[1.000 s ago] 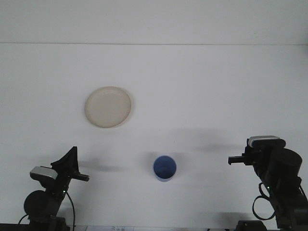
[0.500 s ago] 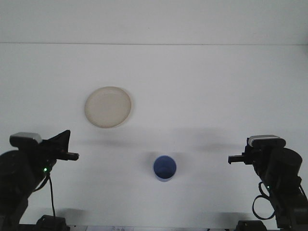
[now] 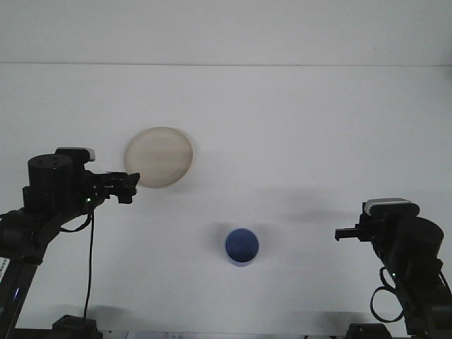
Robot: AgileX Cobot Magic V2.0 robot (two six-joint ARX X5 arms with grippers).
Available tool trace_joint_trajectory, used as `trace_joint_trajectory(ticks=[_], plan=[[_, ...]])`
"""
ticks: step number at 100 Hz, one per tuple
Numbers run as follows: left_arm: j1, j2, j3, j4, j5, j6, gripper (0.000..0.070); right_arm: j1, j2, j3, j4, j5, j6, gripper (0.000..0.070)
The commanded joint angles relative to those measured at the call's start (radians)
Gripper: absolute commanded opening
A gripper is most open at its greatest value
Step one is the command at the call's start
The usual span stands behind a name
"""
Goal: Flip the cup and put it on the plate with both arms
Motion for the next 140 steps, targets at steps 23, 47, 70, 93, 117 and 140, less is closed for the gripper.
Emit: trace_joint_trajectory(ticks=[23,47,70,93,117,140], plan=[[-0.166,0.068,0.023,0.01,0.229,0.0,0.0623,0.0,0.003,0.015,0.009,0.001,0.002,0.0],[-0.422,0.201,0.032,0.031,0.157,-0.003,0.0623,0.0,0.003,0.015,0.009,0.0,0.003,0.0],[-0.555,0.341,0.053,0.039,0.118,0.003,0.0623,0.0,0.003,0.015,0.008,0.0,0.003,0.0],[-0.628,0.451,0.064,0.059,0.118,0.006,0.0623,0.0,0.003,0.015,0.008,0.0,0.003,0.0],[-0.683,0.527,0.065,0.07,0.029,0.024,0.0486,0.0,0.003,0.015,0.008,0.0,0.003,0.0],[-0.701,0.545,0.066,0.161,0.026,0.025,0.0,0.0,0.003,0.015,0.007,0.0,0.003,0.0]])
